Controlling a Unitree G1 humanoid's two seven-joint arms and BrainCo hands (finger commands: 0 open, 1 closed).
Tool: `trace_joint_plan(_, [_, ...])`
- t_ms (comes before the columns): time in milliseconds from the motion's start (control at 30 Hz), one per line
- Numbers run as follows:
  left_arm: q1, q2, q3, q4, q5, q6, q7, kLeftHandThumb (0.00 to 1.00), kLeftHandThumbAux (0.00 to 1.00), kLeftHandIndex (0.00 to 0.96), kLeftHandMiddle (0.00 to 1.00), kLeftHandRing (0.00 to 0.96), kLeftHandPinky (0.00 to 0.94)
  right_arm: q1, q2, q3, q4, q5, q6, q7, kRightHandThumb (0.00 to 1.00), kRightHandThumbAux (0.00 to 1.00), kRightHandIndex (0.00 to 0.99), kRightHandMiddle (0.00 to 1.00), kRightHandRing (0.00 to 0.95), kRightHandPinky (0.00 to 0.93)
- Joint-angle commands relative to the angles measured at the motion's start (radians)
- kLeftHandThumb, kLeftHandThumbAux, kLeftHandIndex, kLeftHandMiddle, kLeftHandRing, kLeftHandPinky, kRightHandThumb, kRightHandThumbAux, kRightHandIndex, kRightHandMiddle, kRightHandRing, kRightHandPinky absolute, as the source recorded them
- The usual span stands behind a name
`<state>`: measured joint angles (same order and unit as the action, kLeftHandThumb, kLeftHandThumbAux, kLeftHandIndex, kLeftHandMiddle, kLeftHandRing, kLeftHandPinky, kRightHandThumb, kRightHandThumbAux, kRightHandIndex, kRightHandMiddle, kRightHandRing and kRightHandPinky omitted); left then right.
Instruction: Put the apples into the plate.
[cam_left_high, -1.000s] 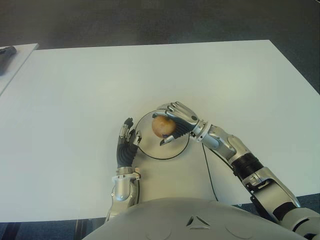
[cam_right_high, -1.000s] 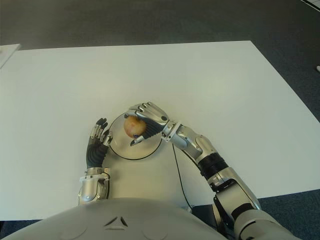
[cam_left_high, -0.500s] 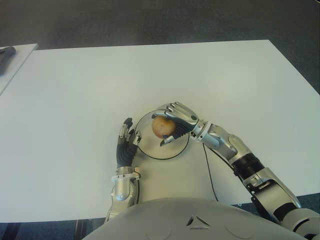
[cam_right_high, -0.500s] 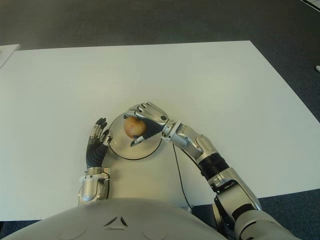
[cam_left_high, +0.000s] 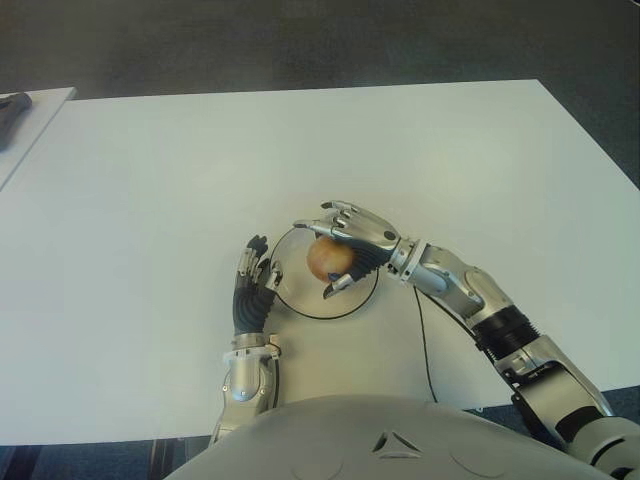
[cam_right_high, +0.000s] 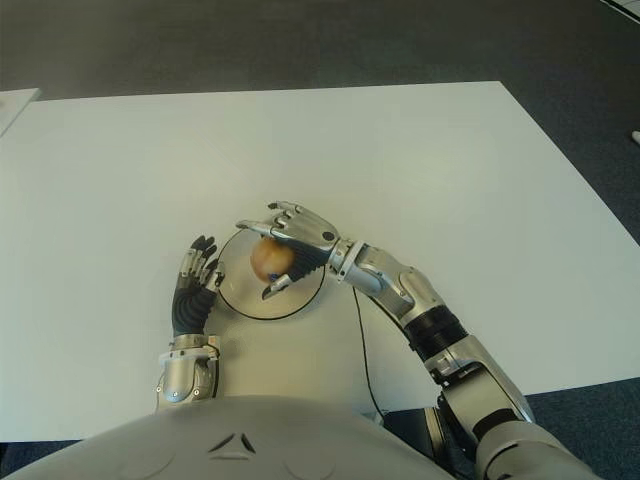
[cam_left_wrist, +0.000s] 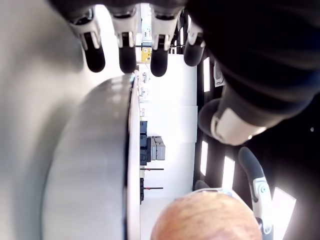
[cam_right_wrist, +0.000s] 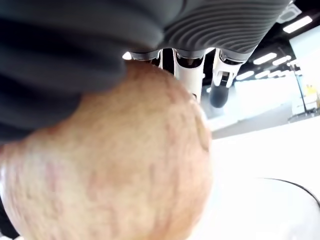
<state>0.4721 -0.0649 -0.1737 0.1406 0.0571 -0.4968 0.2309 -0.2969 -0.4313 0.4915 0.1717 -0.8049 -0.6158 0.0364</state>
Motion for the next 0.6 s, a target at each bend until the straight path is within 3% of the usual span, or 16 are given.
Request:
trace_joint_plan(33, [0.031, -0.074, 0.003, 0.136, -0.018, 0.126, 0.019, 0.312, 0.607, 0.107, 0.116, 0.126, 0.187, 0.009, -0.018, -0.006, -0.038, 0.011, 0.035, 0.060, 0.169, 0.247, 0.001, 0.001, 0.000, 0.000])
trace_joint_plan(600, [0.032, -0.069, 0.000, 0.133, -0.016, 0.122, 0.019, 0.304, 0.596, 0.110, 0.118, 0.133, 0.202, 0.011, -0.030, -0.006, -0.065, 0.008, 0.053, 0.087, 0.168, 0.195, 0.000, 0.000, 0.000, 0.000])
